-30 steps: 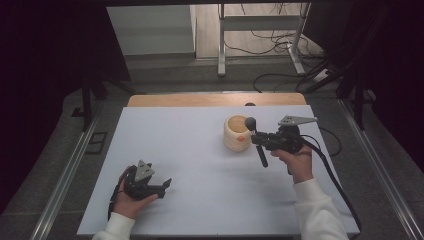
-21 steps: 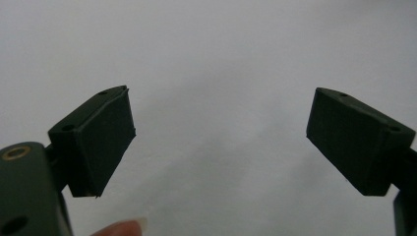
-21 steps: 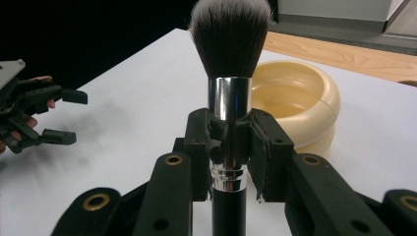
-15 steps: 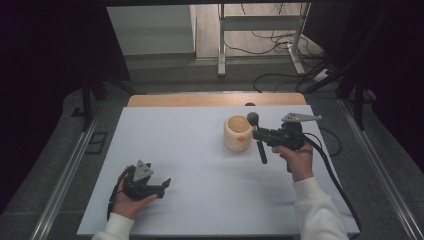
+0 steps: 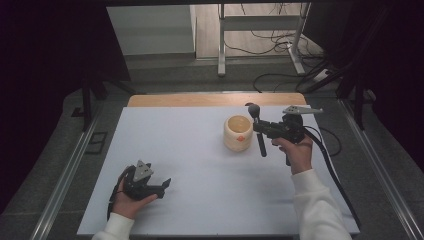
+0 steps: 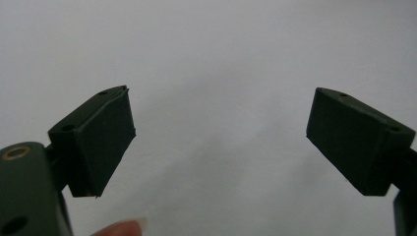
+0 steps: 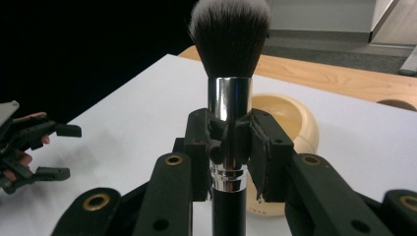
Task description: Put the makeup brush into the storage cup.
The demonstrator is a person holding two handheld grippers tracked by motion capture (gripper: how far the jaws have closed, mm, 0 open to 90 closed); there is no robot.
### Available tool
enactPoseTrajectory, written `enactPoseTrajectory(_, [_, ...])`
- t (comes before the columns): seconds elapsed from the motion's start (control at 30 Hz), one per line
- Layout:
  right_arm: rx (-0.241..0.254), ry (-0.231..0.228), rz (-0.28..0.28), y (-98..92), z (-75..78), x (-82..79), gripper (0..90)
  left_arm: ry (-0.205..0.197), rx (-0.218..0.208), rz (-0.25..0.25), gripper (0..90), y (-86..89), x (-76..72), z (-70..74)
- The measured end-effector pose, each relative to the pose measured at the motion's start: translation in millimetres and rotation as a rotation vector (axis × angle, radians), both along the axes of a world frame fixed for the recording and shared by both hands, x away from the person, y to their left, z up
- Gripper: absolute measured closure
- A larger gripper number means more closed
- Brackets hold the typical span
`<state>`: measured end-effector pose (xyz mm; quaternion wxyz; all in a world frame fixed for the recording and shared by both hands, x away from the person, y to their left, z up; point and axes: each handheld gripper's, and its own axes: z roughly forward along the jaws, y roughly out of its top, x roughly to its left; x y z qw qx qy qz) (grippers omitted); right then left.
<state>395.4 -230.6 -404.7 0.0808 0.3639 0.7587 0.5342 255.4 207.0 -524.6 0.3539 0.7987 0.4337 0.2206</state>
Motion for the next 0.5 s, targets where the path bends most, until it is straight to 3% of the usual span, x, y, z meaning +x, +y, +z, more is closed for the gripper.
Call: enactPoseTrajectory(0.5, [0.041, -0.017, -0.002, 4.6, 13.4, 11.9, 71.9, 0.0, -0.002, 0.001, 11.8, 0.5, -0.2, 0.3])
